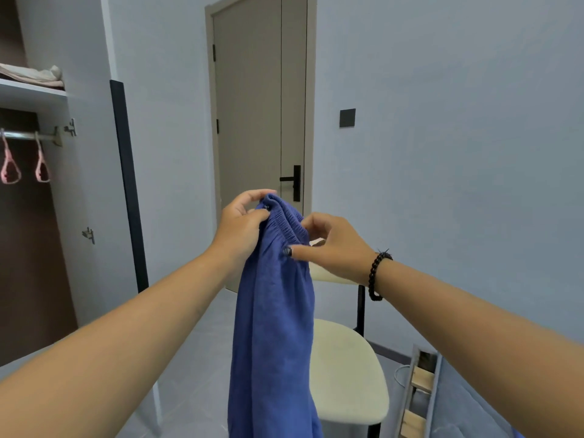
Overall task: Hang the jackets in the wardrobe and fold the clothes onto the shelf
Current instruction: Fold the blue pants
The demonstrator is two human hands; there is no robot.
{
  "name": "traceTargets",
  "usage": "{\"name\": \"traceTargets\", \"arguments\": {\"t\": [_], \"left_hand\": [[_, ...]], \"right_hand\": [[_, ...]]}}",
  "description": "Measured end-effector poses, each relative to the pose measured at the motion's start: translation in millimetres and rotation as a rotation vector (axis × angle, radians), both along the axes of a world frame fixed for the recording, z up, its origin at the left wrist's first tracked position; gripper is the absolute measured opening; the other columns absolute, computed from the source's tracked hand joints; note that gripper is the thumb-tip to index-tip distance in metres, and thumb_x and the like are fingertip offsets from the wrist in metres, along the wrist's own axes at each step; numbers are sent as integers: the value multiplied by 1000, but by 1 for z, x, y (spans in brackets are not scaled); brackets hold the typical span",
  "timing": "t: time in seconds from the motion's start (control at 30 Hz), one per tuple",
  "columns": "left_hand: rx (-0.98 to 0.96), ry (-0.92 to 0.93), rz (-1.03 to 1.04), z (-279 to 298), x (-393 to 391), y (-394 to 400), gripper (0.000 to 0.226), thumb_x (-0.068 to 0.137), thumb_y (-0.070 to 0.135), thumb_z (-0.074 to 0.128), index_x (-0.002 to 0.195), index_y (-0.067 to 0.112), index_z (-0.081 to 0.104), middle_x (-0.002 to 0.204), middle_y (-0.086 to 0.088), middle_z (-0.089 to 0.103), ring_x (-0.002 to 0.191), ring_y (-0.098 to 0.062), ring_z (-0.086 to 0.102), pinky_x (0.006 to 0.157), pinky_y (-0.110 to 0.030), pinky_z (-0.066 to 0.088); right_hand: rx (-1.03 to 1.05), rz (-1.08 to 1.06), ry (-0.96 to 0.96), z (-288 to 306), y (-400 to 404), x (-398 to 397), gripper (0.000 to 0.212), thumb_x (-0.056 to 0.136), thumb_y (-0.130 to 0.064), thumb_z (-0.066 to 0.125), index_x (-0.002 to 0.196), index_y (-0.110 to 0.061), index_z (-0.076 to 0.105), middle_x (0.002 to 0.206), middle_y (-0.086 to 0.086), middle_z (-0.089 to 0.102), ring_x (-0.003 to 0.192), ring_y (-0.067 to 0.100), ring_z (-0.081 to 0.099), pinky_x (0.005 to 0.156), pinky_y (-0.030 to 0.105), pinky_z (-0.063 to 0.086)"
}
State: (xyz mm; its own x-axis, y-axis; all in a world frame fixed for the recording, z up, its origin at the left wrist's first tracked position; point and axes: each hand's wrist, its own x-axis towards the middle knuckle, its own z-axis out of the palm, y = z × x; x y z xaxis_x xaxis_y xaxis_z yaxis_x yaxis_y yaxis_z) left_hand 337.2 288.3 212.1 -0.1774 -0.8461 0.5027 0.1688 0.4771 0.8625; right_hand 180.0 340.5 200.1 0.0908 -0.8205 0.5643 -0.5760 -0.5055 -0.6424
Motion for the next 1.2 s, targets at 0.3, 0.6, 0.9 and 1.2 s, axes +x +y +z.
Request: {"name": "traceTargets", "arguments": {"t": [0.3,0.6,0.9,1.2], "left_hand": [[-42,-128,44,5,1,-10,38,91,0,46,92,27,72,104,-6,70,100,-24,65,90,-38,54],[-138,-353,187,12,9,-18,29,92,1,45,90,19,67,88,1,66,80,-9,57,66,-18,44],[-117,-612,259,0,5,-21,22,92,9,45,99,17,64,94,-2,65,85,-16,58,68,-26,45],[86,-281,26,6,0,-20,26,94,2,48,87,18,67,85,-5,67,81,-20,60,72,-32,52]], "right_hand": [[-326,-333,752,-10,-4,-26,16,79,-22,67,75,-15,52,94,-2,43,92,18,32,78,32,23],[-173,-288,614,-2,-2,-44,13,83,-11,59,86,-9,46,102,5,45,84,22,46,76,32,46],[-333,-178,486,-3,11,-45,35,84,-5,56,118,-15,57,95,-7,57,79,12,56,77,26,51],[-515,-157,752,-3,19,-43,35,87,-28,40,100,-6,65,111,6,53,71,16,55,56,31,53]]}}
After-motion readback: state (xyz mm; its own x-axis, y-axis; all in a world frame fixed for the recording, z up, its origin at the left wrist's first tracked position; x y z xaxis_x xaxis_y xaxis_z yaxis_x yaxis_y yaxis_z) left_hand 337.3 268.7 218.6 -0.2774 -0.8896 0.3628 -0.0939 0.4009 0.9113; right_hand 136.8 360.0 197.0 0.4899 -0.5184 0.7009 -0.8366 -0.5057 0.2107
